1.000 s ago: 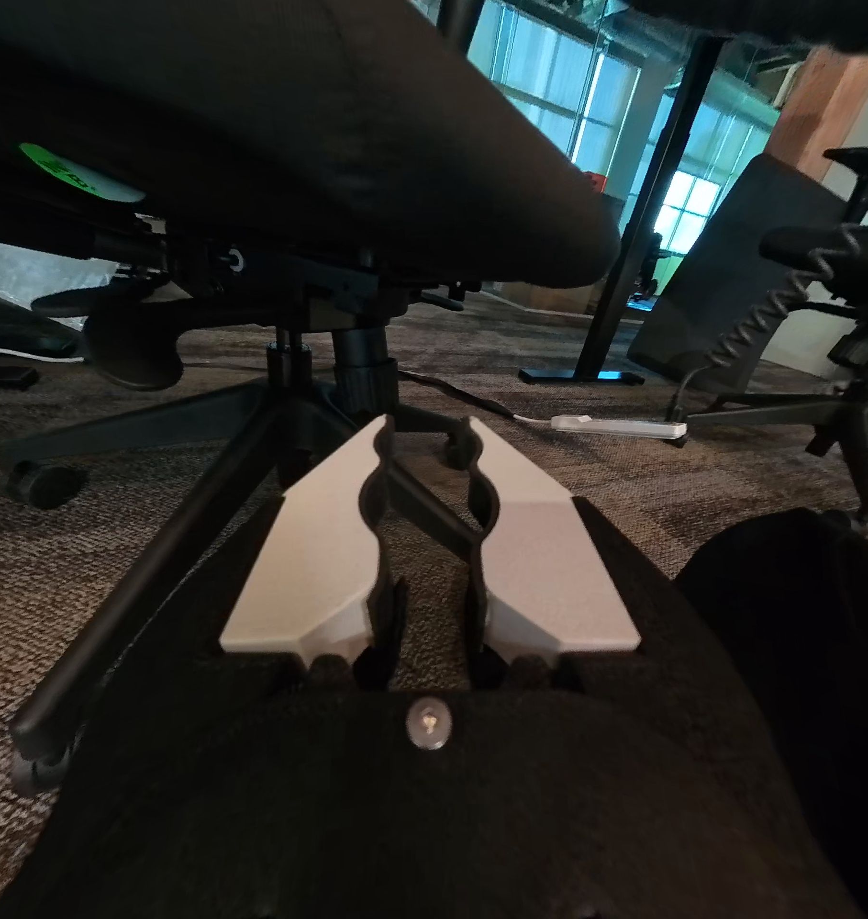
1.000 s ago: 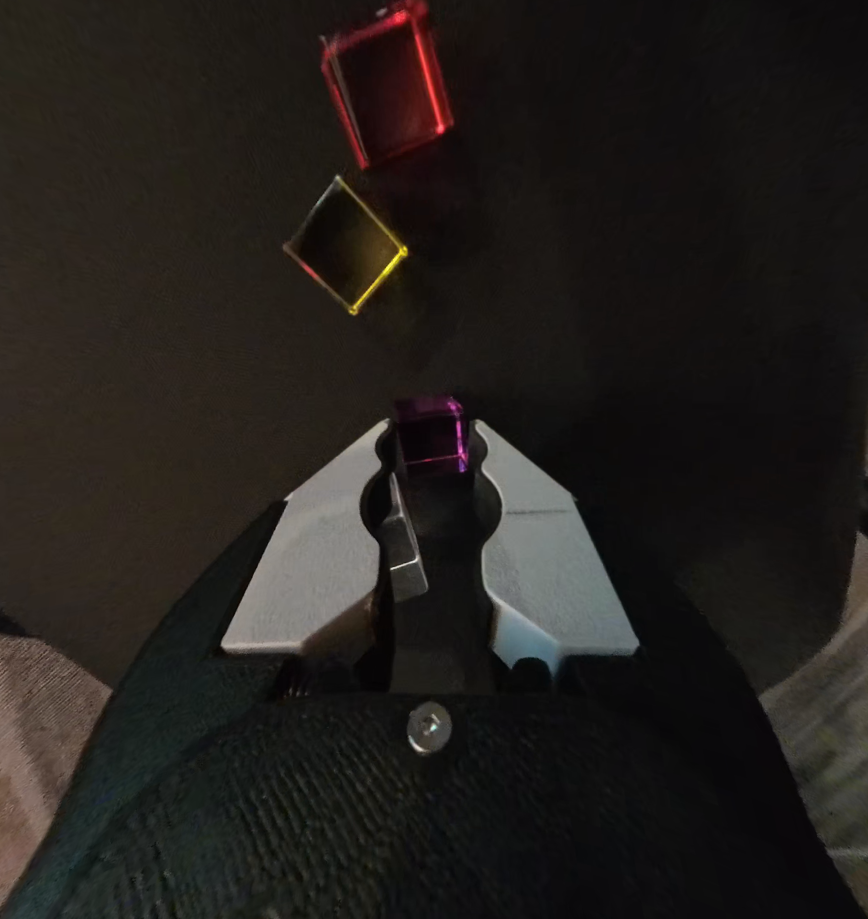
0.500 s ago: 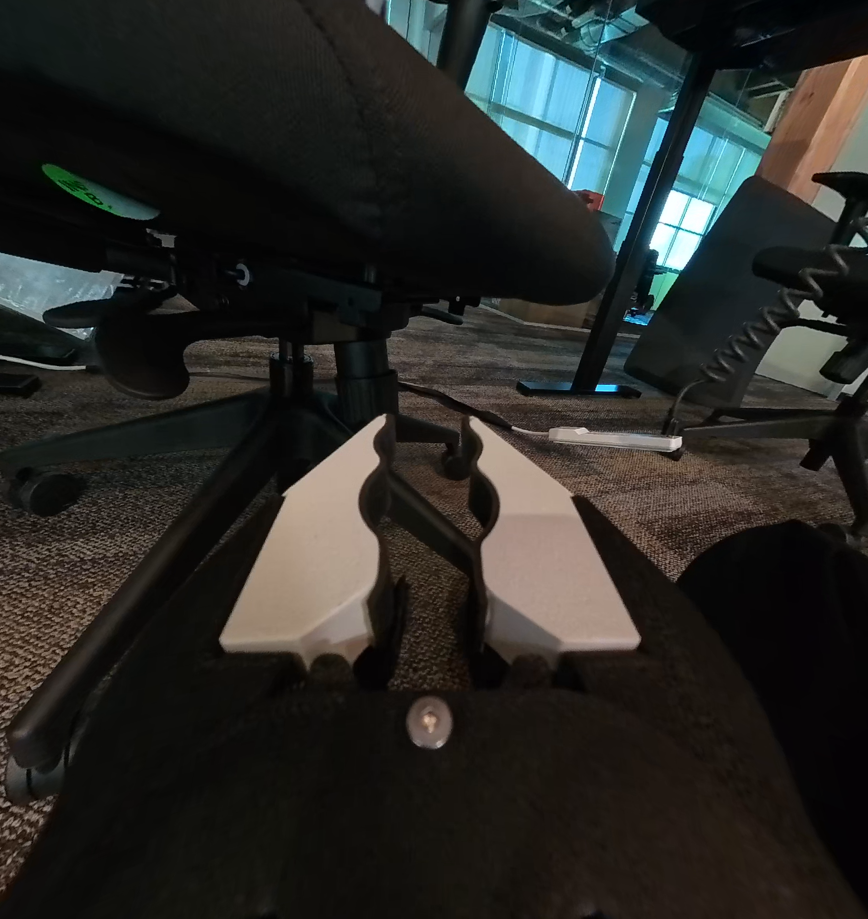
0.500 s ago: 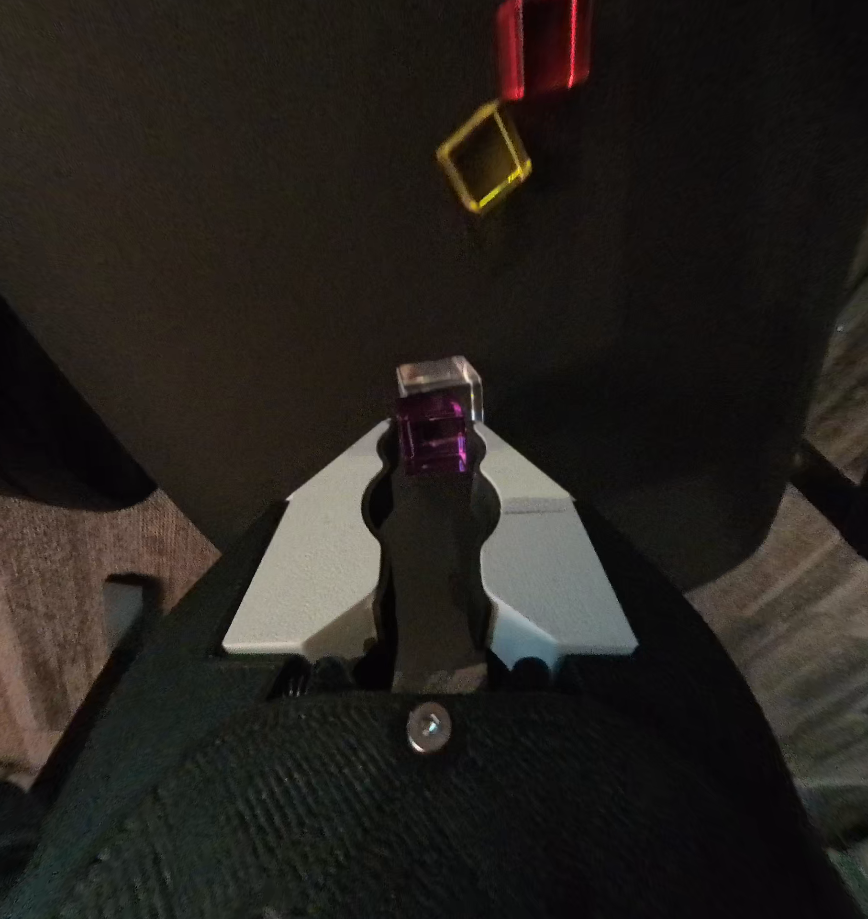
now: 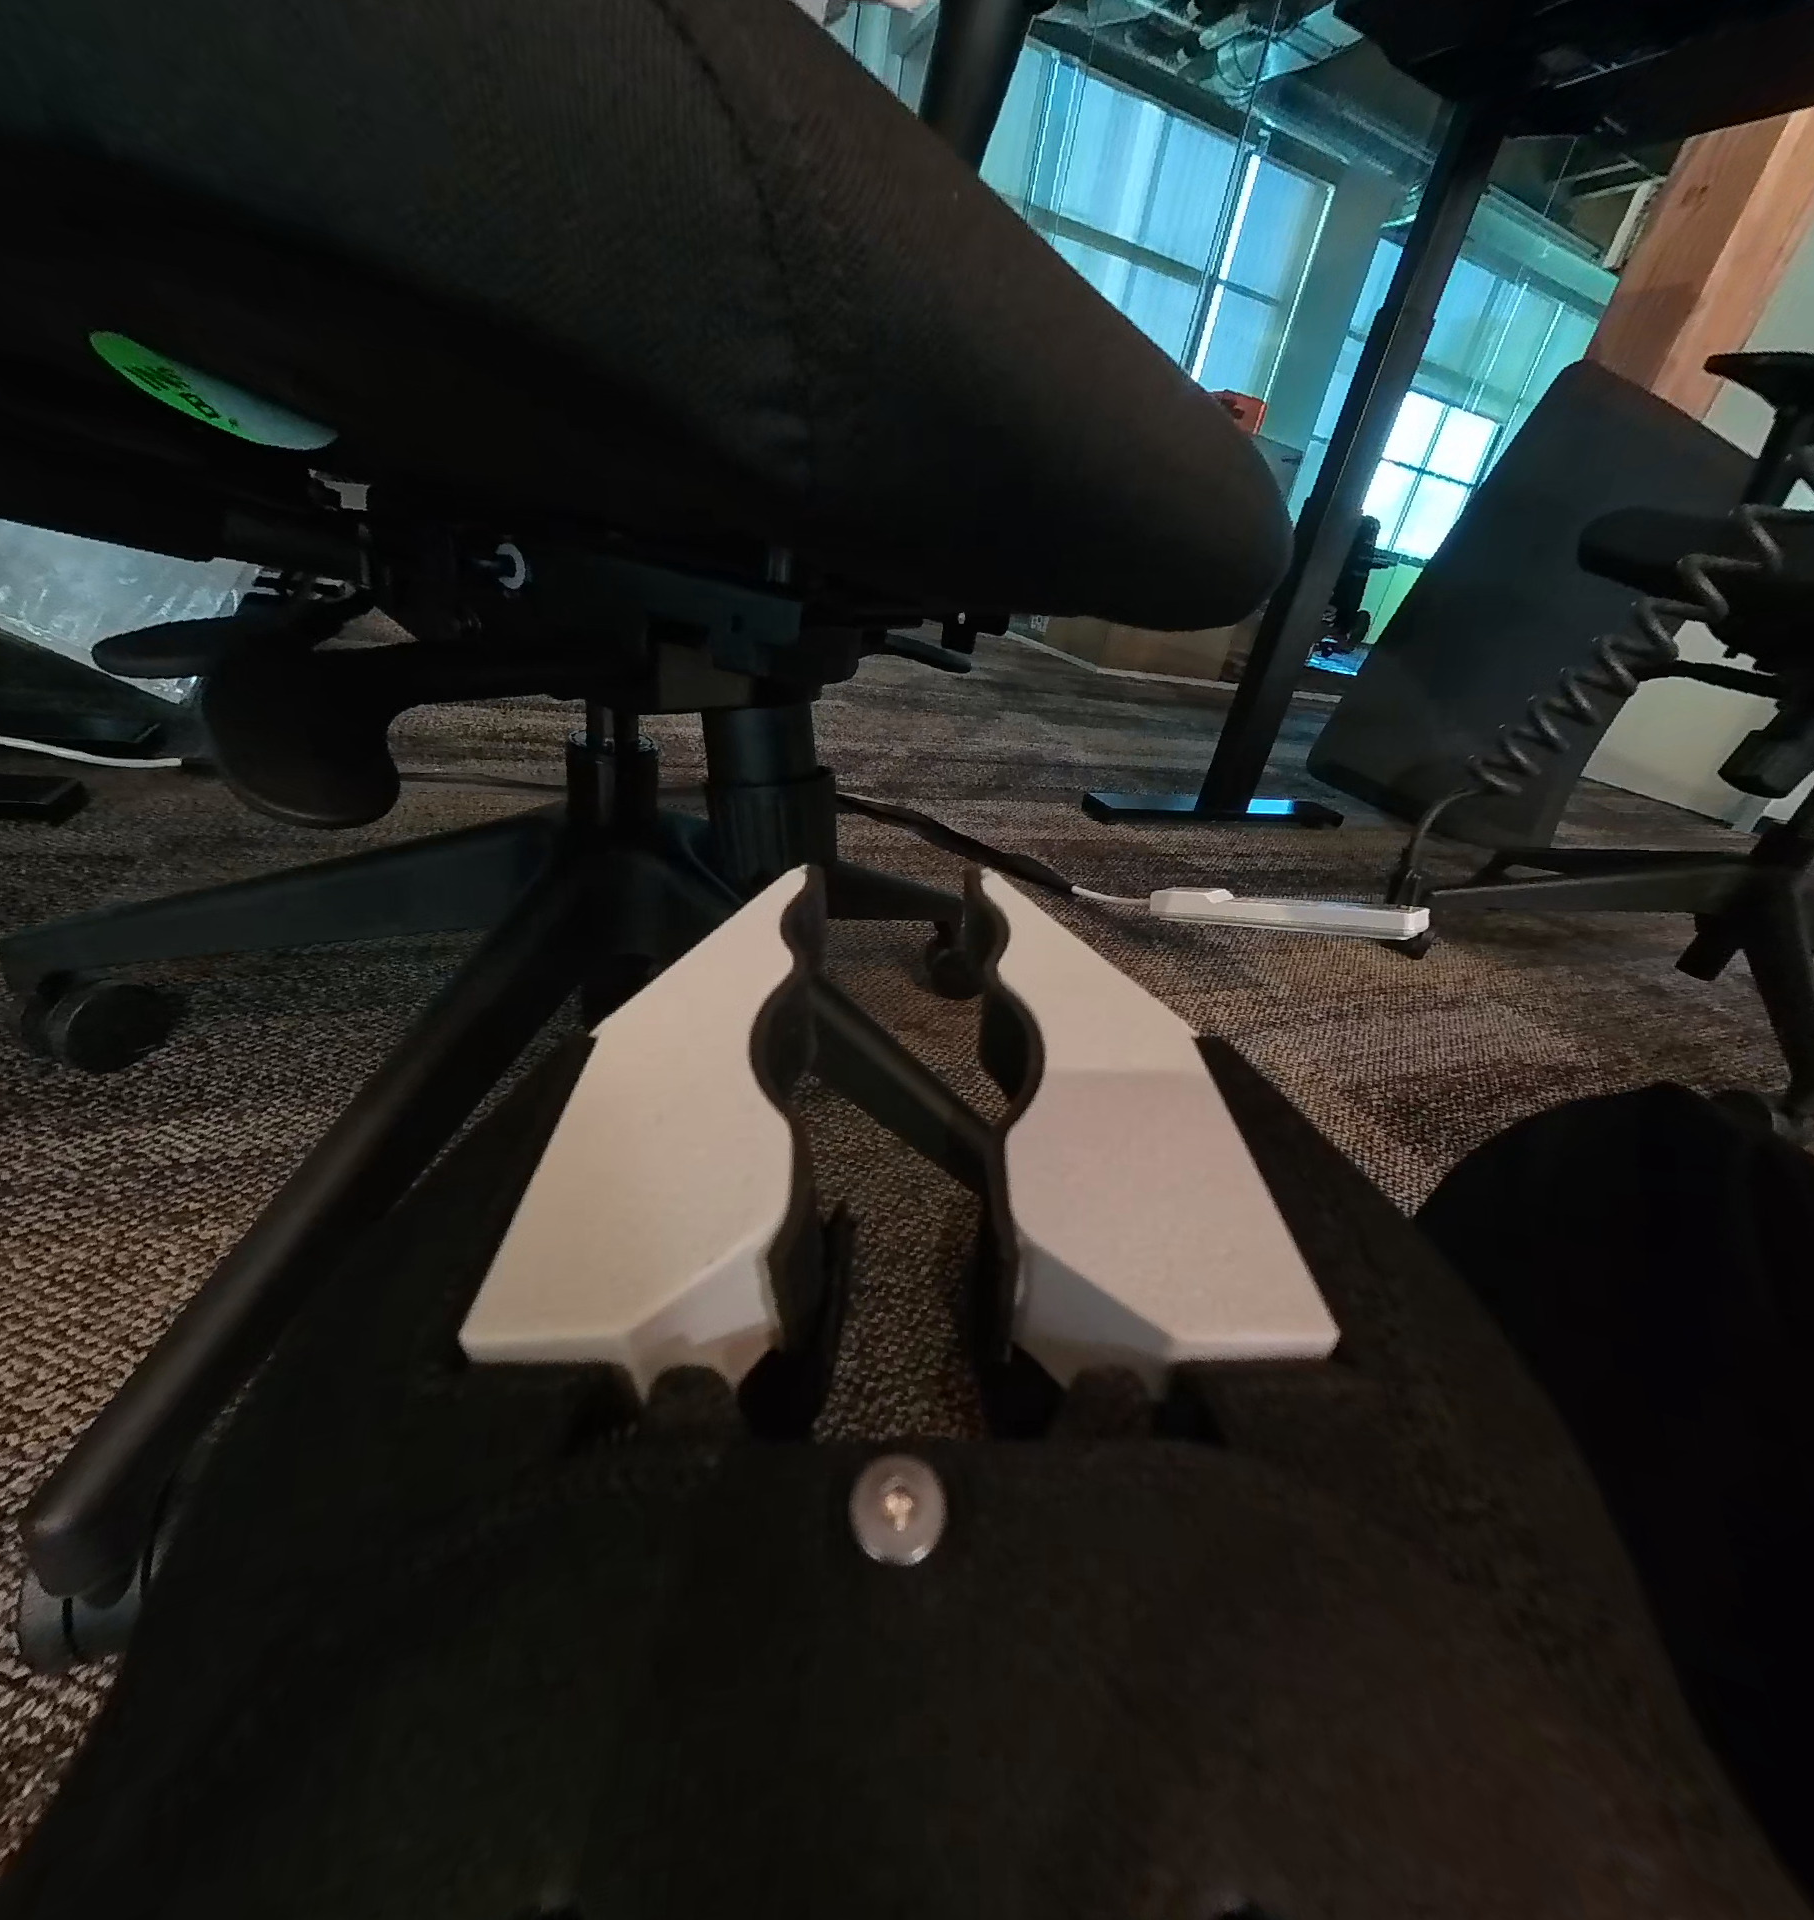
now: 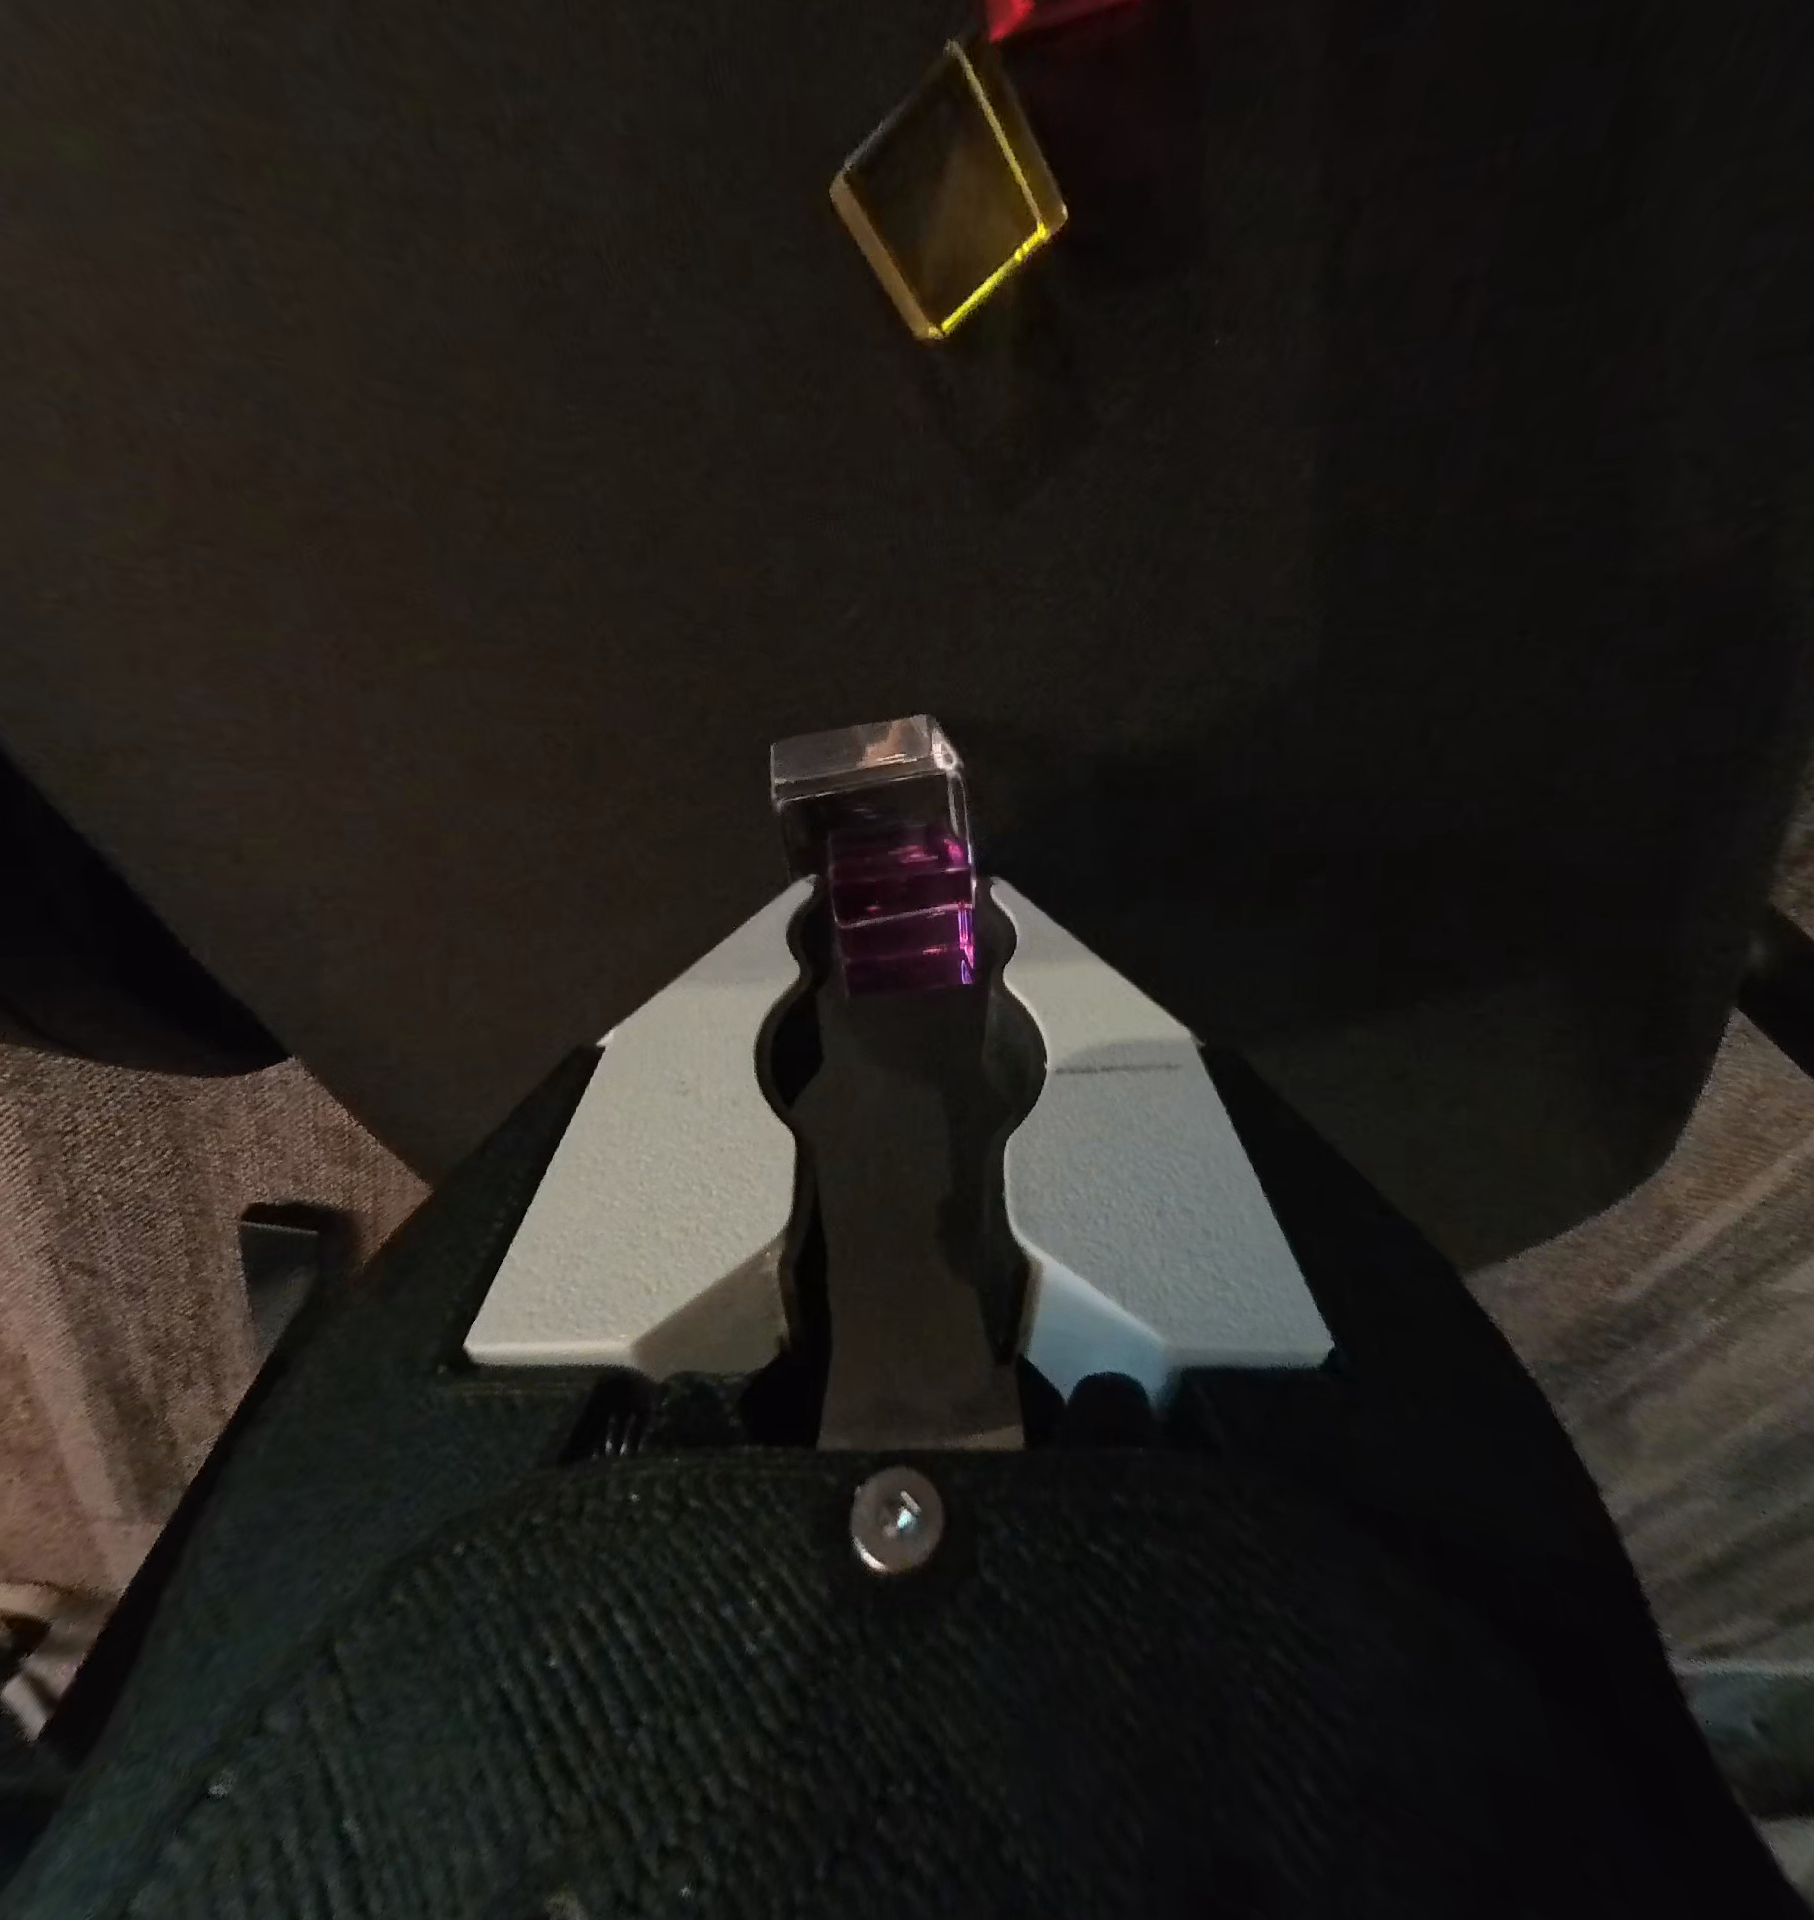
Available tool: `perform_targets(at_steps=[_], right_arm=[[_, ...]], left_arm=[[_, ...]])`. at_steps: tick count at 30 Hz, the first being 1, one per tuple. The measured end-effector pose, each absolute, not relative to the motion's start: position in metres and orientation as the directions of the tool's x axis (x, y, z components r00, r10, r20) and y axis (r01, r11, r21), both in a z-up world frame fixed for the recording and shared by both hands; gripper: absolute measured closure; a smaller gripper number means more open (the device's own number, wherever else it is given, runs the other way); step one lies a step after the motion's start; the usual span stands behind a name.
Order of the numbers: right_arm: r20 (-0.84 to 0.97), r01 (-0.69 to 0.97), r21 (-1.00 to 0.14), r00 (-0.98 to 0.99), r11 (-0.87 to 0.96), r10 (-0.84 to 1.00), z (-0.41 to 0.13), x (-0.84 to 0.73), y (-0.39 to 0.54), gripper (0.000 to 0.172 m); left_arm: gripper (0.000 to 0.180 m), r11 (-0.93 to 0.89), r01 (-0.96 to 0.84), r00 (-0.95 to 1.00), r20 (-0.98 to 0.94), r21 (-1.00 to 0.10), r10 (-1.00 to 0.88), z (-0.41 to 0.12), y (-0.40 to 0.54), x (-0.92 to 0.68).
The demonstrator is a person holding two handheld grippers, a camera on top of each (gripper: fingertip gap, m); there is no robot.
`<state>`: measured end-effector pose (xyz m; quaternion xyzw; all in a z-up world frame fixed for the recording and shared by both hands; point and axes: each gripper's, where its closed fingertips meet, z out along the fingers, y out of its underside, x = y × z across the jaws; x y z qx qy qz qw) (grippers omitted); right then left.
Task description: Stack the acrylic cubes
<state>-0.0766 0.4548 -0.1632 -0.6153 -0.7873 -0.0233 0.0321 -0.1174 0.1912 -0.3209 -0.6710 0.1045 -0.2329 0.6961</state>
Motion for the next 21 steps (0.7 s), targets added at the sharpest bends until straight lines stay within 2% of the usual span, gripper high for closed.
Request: perform_targets(at_steps=[3,5,10,13,16,18,21], right_arm=[[0.086,0.973,-0.006,-0.231,0.232,0.969,-0.166,-0.076,0.457,0.144],[0.099,0.976,-0.031,-0.213,0.216,0.972,-0.162,-0.08,0.458,0.134],[0.092,0.94,-0.242,-0.226,0.242,0.97,-0.141,-0.12,0.44,0.122],[0.099,0.942,-0.233,-0.223,0.241,0.97,-0.153,-0.141,0.432,0.118],[0.058,0.965,-0.26,0.044,-0.028,0.997,-0.167,-0.17,0.442,0.13],[-0.057,0.946,-0.264,0.181,-0.19,0.982,-0.175,-0.183,0.436,0.122],[-0.058,0.895,-0.224,0.383,-0.386,0.922,-0.182,-0.185,0.449,0.122]], left_arm=[[0.155,-0.01,0.185,0.869,0.168,-0.983,-0.465,-0.321,0.191,-0.117],[0.155,-0.011,0.187,0.868,0.17,-0.982,-0.467,-0.321,0.191,-0.117],[0.155,-0.007,0.189,0.866,0.171,-0.982,-0.469,-0.32,0.191,-0.117],[0.154,-0.01,0.187,0.865,0.17,-0.982,-0.472,-0.32,0.191,-0.116],[0.155,-0.008,0.186,0.866,0.168,-0.982,-0.47,-0.32,0.19,-0.117],[0.155,-0.008,0.192,0.866,0.173,-0.981,-0.47,-0.32,0.19,-0.118],[0.154,-0.011,0.202,0.862,0.183,-0.979,-0.472,-0.321,0.19,-0.118]])
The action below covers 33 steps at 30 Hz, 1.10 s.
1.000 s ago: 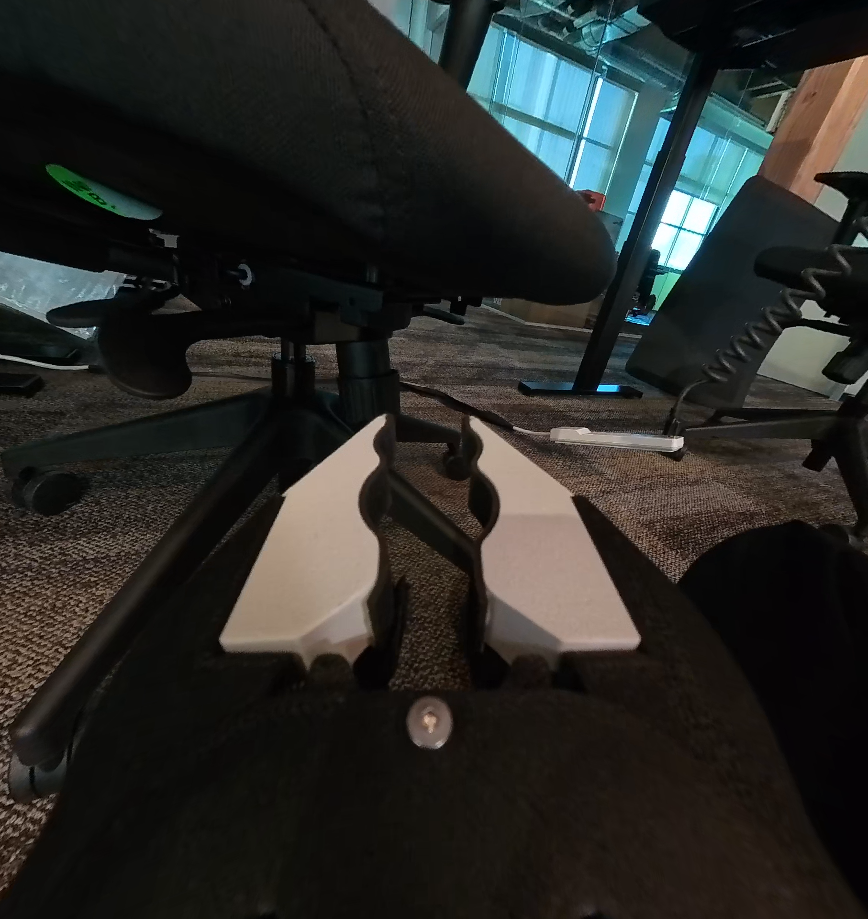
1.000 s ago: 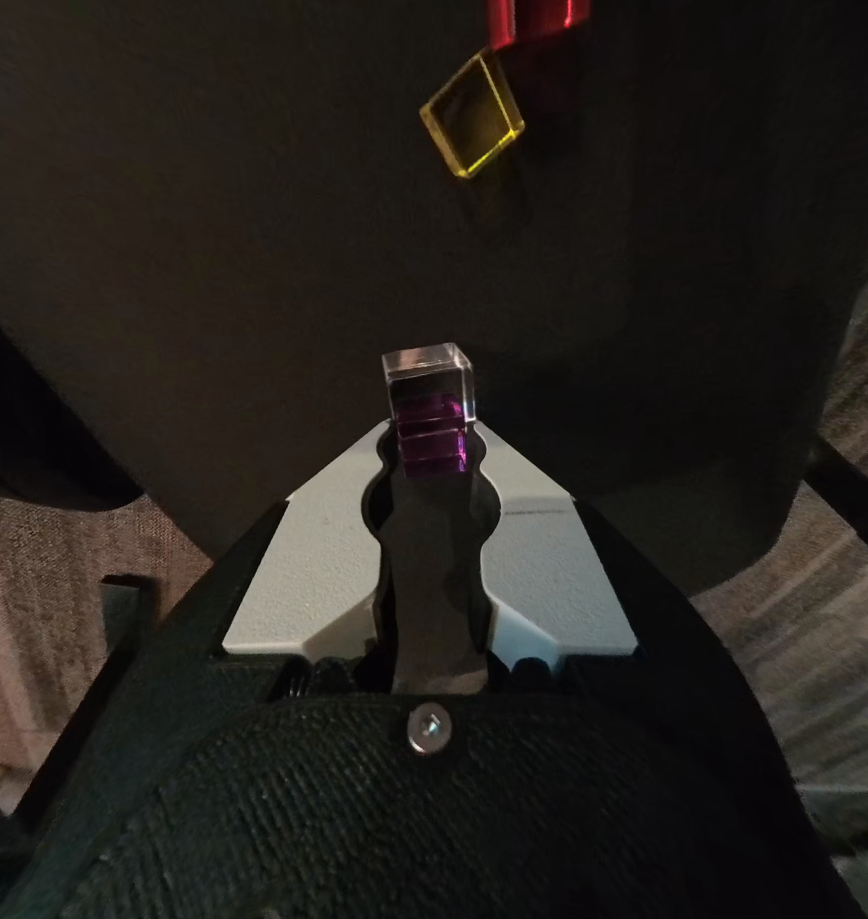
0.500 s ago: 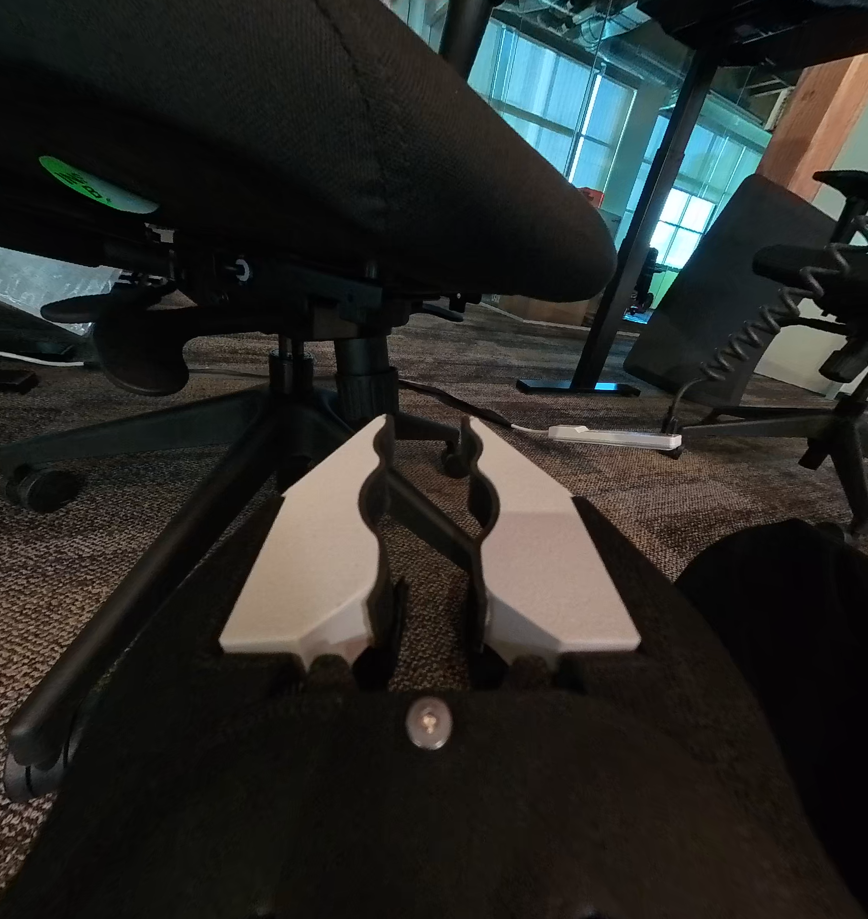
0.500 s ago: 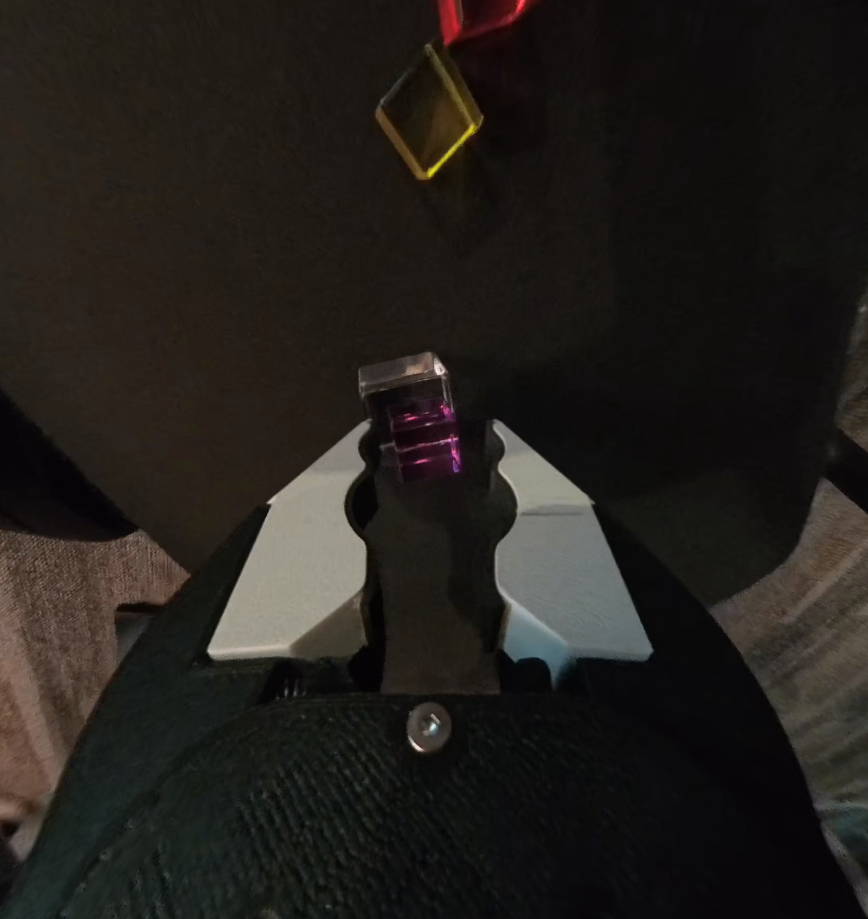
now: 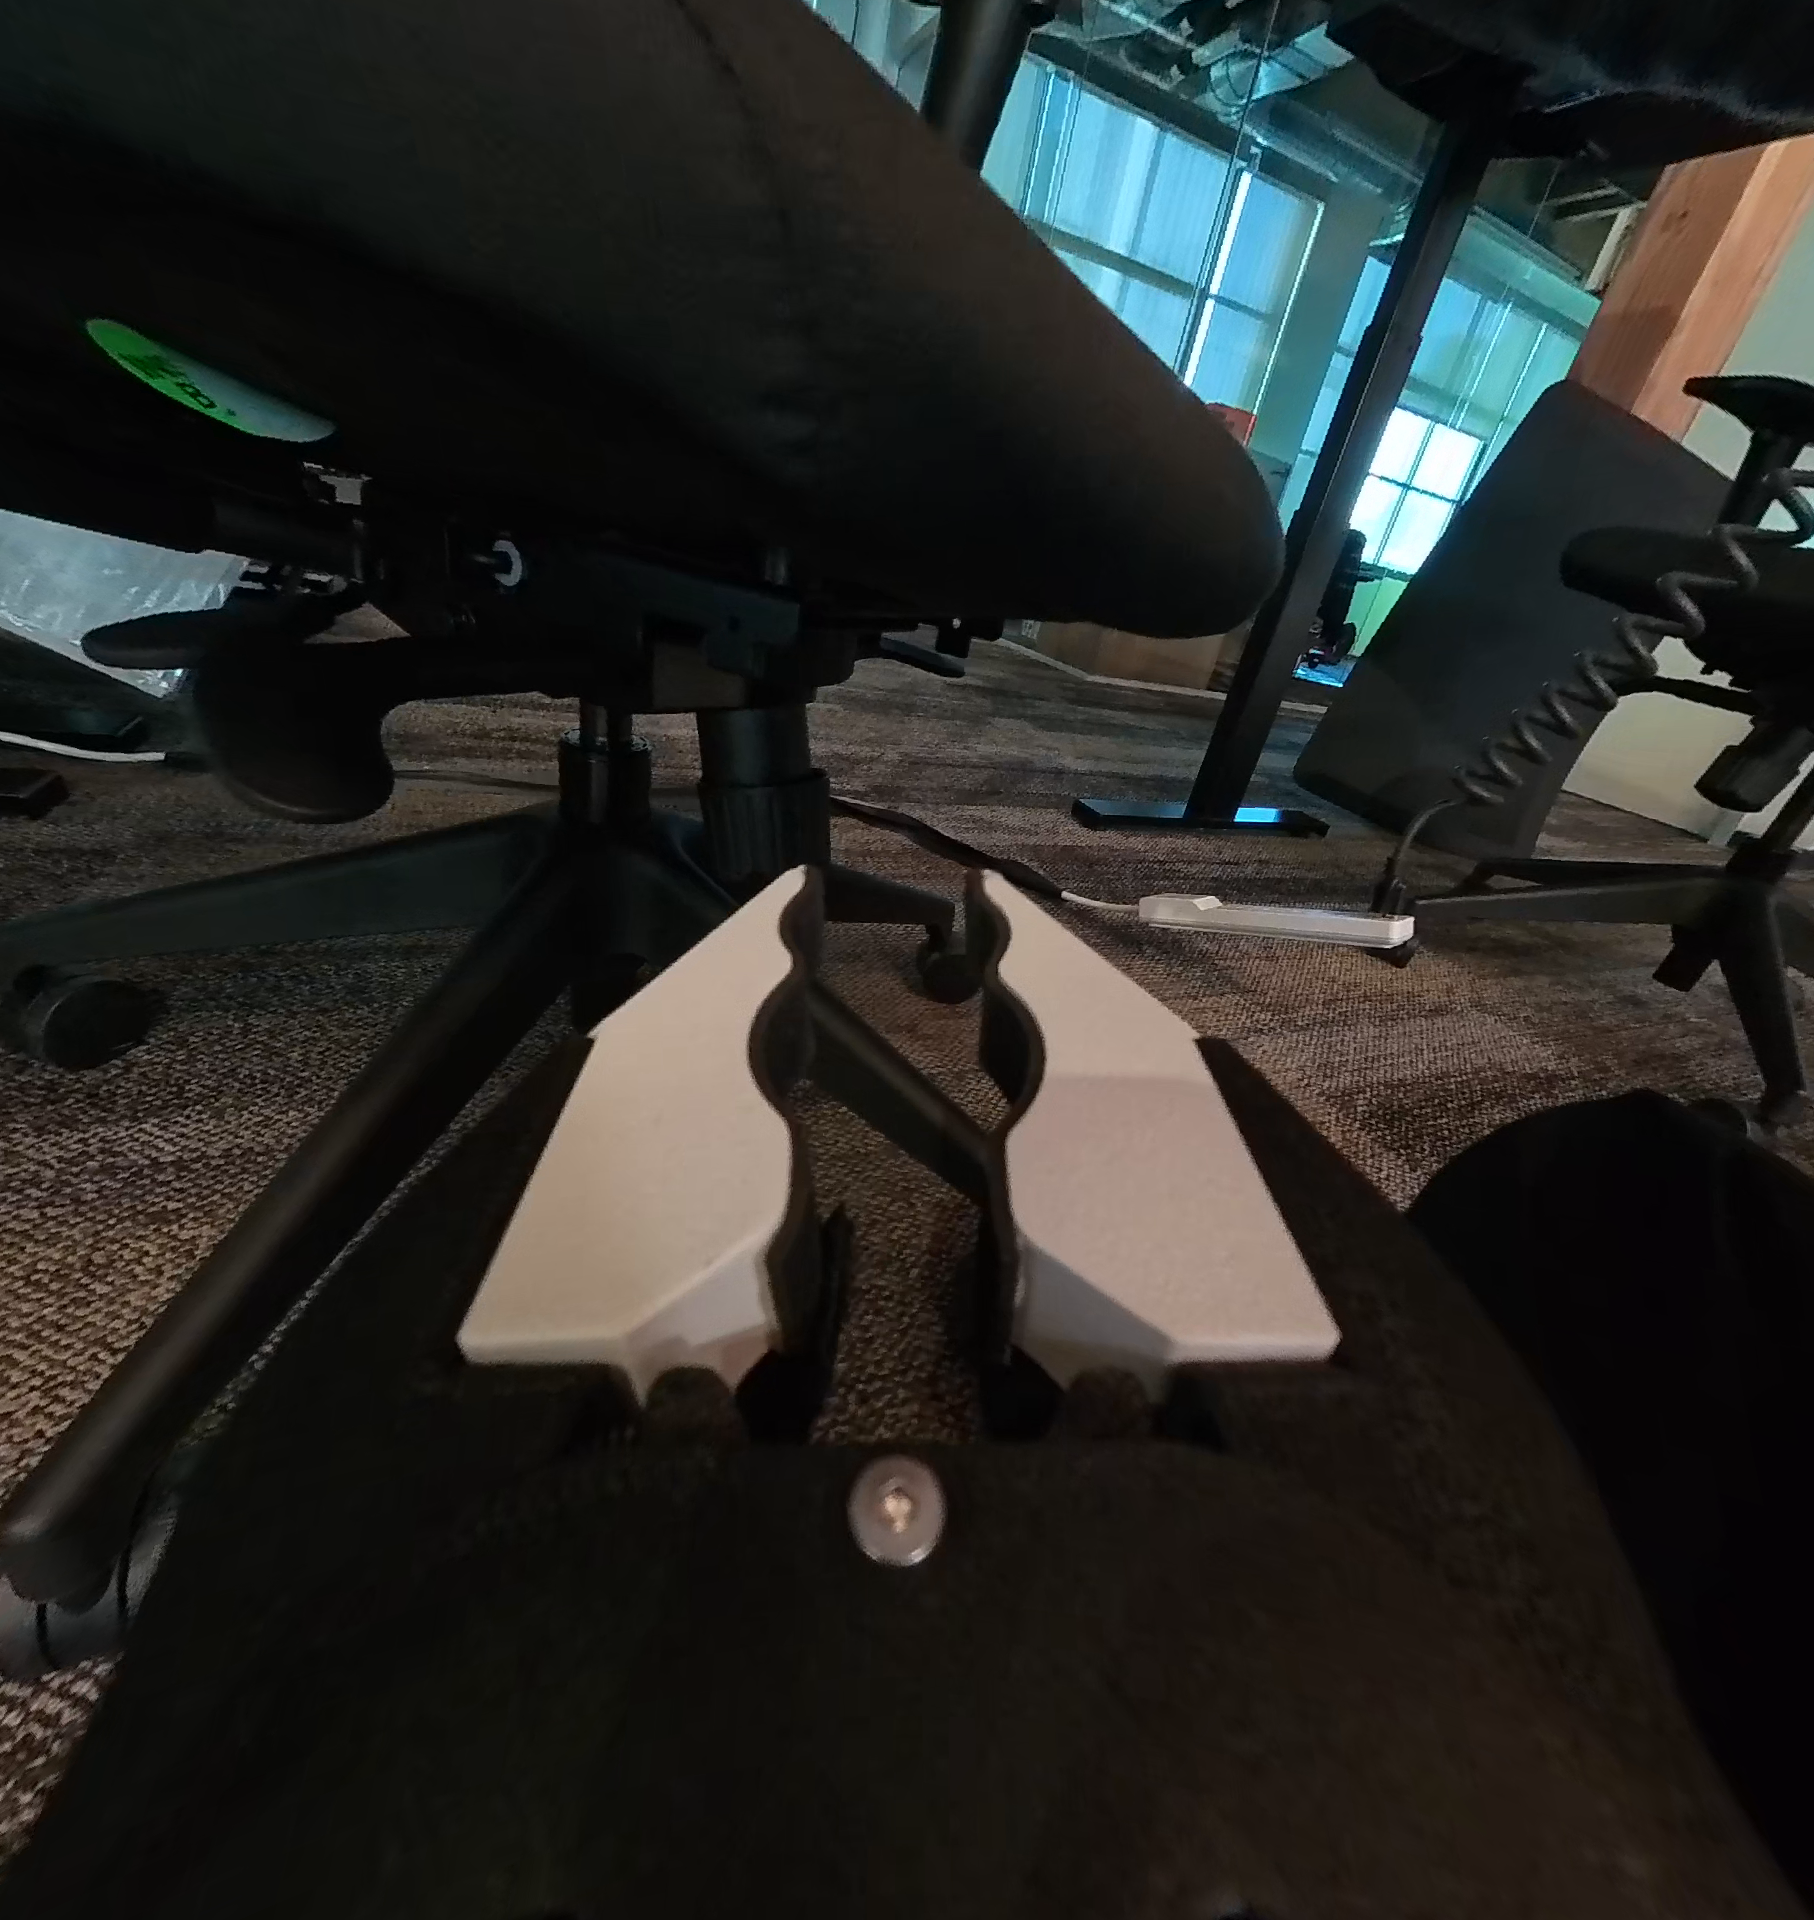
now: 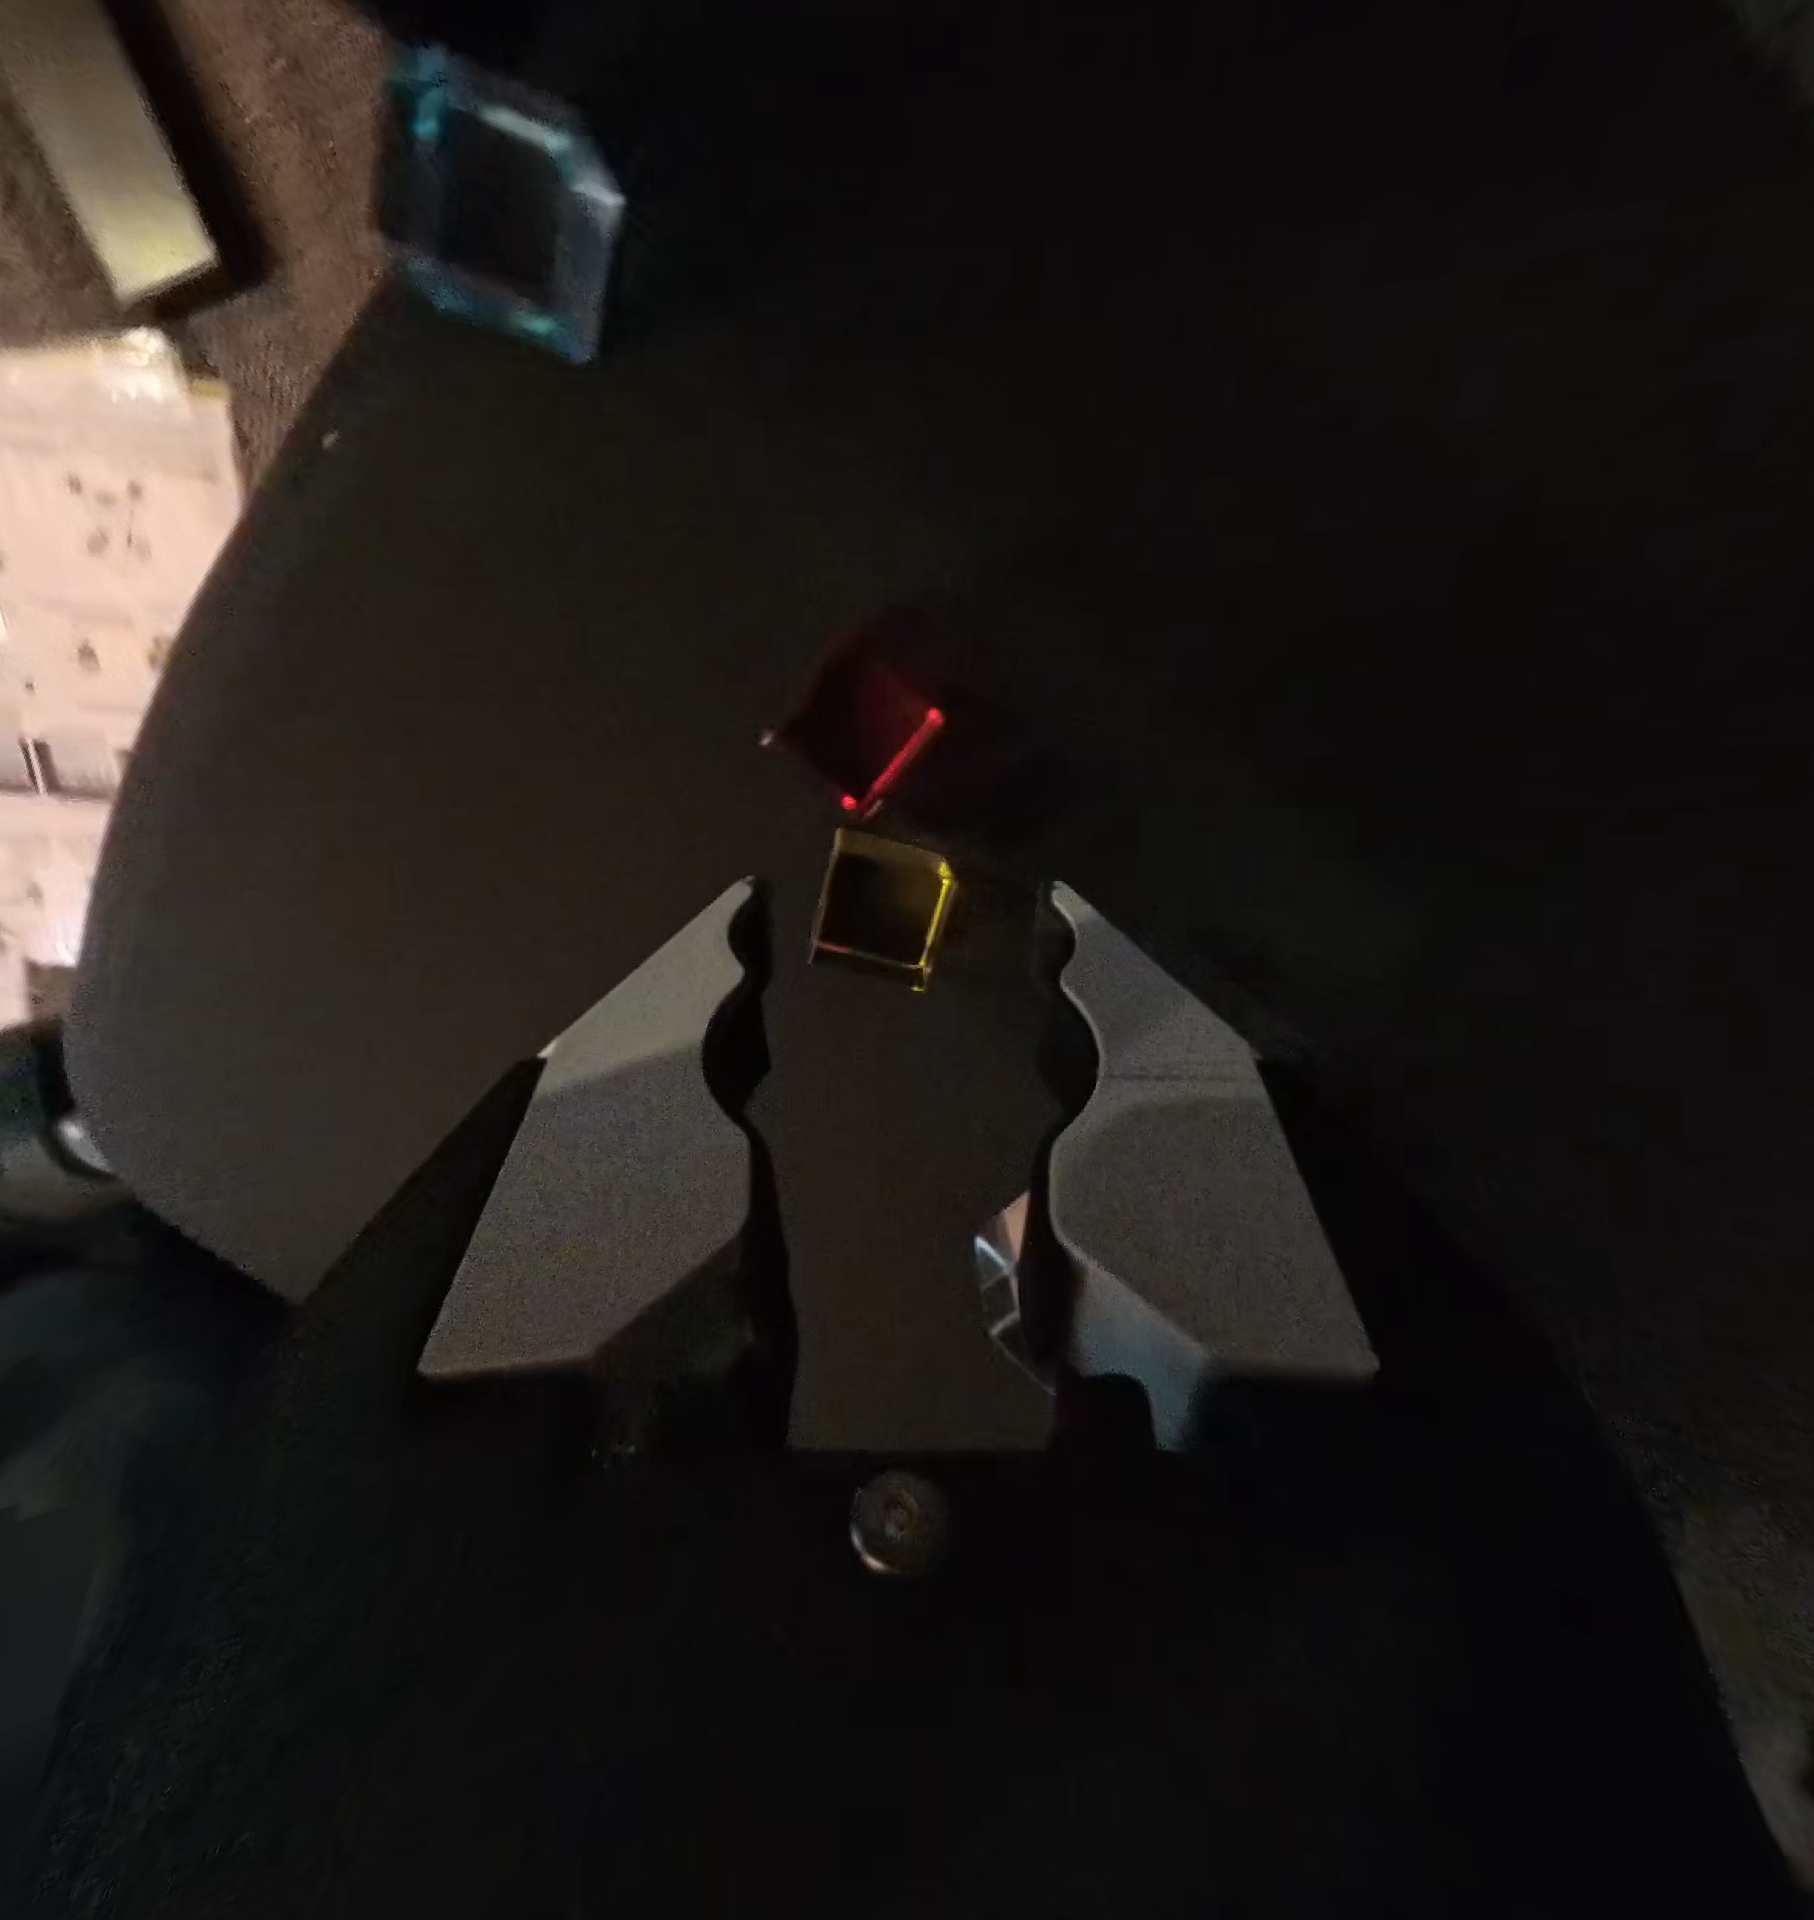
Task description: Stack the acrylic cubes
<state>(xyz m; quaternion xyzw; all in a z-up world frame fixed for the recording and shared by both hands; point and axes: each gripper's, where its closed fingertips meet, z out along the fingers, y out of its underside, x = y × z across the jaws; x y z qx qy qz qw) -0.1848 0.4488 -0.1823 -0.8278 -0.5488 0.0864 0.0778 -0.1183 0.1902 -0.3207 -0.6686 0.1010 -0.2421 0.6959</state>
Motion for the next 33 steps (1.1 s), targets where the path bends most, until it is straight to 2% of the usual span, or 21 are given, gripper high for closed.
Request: perform_targets(at_steps=[4,7,12,16,19,33], right_arm=[[-0.069,0.889,-0.158,0.424,-0.43,0.903,-0.192,-0.182,0.445,0.124],[-0.023,0.9,-0.133,0.417,-0.416,0.909,-0.197,-0.179,0.446,0.145],[0.024,0.939,-0.121,0.328,-0.322,0.945,-0.172,-0.164,0.444,0.147],[0.053,0.979,-0.123,0.169,-0.161,0.984,-0.135,-0.133,0.449,0.146],[0.003,0.992,-0.123,0.043,-0.042,0.999,-0.121,-0.108,0.444,0.146],[-0.055,0.994,-0.108,-0.019,0.013,0.998,-0.136,-0.075,0.456,0.146]], left_arm=[[0.154,-0.008,0.198,0.861,0.178,-0.98,-0.476,-0.32,0.19,-0.117],[0.154,-0.009,0.195,0.863,0.176,-0.981,-0.473,-0.321,0.19,-0.118],[0.155,-0.008,0.198,0.865,0.178,-0.98,-0.47,-0.32,0.189,-0.119],[0.154,-0.008,0.194,0.865,0.175,-0.981,-0.471,-0.32,0.19,-0.118],[0.154,-0.01,0.188,0.866,0.171,-0.982,-0.471,-0.321,0.19,-0.117],[0.154,-0.016,0.175,0.868,0.162,-0.984,-0.47,-0.324,0.192,-0.117]])
